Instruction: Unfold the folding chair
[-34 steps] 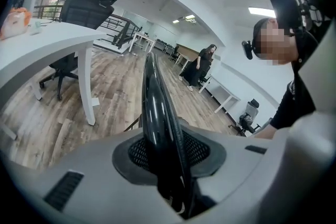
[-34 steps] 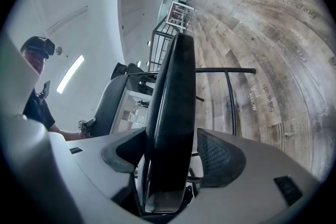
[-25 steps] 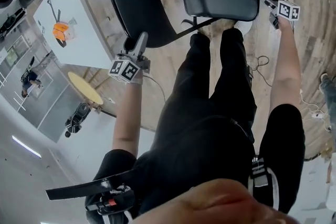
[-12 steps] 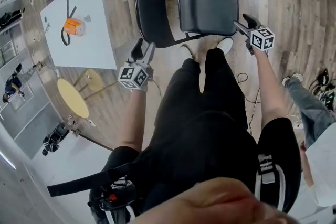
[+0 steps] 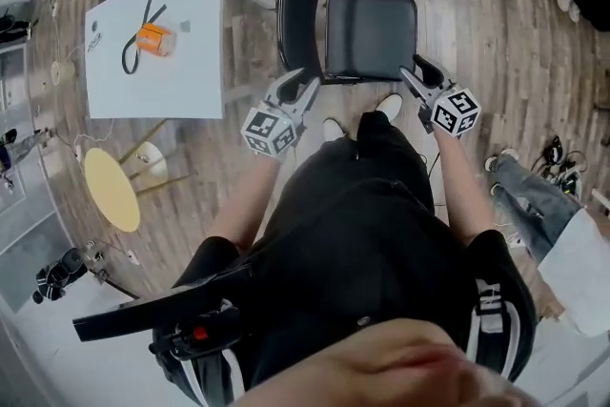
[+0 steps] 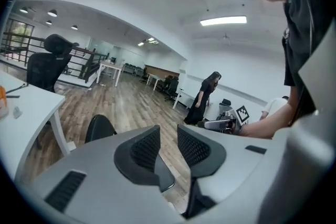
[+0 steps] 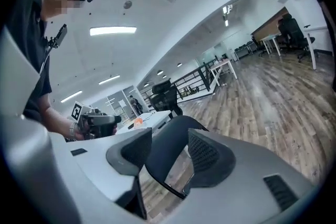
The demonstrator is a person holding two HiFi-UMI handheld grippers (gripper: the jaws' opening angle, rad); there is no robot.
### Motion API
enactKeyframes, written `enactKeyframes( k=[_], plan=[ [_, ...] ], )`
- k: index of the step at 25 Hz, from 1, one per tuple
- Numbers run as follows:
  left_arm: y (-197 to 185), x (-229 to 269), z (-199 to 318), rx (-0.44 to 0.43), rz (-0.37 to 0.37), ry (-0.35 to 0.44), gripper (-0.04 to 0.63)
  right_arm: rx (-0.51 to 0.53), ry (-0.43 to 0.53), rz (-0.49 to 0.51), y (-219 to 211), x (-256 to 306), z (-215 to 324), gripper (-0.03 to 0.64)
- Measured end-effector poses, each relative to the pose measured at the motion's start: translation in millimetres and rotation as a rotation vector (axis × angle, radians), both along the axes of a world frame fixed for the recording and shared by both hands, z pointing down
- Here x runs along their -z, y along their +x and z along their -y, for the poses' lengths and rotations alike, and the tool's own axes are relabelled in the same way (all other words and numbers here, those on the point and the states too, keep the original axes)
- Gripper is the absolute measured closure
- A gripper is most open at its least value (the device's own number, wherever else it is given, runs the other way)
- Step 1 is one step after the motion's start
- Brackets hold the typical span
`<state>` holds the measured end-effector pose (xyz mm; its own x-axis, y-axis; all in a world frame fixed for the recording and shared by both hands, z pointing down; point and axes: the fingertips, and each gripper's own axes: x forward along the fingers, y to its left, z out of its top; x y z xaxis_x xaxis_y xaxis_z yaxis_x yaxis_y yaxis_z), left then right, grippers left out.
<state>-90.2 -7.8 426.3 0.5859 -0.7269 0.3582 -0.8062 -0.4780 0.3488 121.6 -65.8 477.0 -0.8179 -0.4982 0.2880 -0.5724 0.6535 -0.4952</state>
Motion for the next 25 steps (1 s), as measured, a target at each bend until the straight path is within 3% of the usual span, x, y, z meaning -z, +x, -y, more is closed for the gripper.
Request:
enactKeyframes(
  k=[1, 5, 7, 13, 18, 25],
  plan=[
    [4.7, 10.7, -3.2, -0.028, 0.003, 0.034, 0.511, 0.001, 0.026, 0.0, -6.6, 16.8, -10.0, 0.393],
    [21.2, 55.1, -15.1, -0.124, 0.019, 0.175, 0.55, 0.042, 0.157, -0.006, -37.7, 83.7, -49.4, 0.403],
    [24.4, 77.2, -25.4, -0.176, 0.011, 0.231, 0.582, 0.06, 0.223, -0.005, -56.7, 114.9, -68.2, 0.484],
    [44.5, 127.7, -60.1, -0.284, -0.074, 0.325, 0.592, 0.082, 0.37, 0.043, -86.6, 194.3, -119.9, 0.609],
    [51.9, 164.0, -73.6, -0.311, -0.122, 0.377, 0.592, 0.033, 0.46, 0.022, -91.0, 235.0, -140.5, 0.609],
    [67.4, 196.4, -101.8, -0.292, -0.092, 0.456, 0.592, 0.043, 0.529, 0.003, -82.2, 259.7, -163.8, 0.609]
  ],
)
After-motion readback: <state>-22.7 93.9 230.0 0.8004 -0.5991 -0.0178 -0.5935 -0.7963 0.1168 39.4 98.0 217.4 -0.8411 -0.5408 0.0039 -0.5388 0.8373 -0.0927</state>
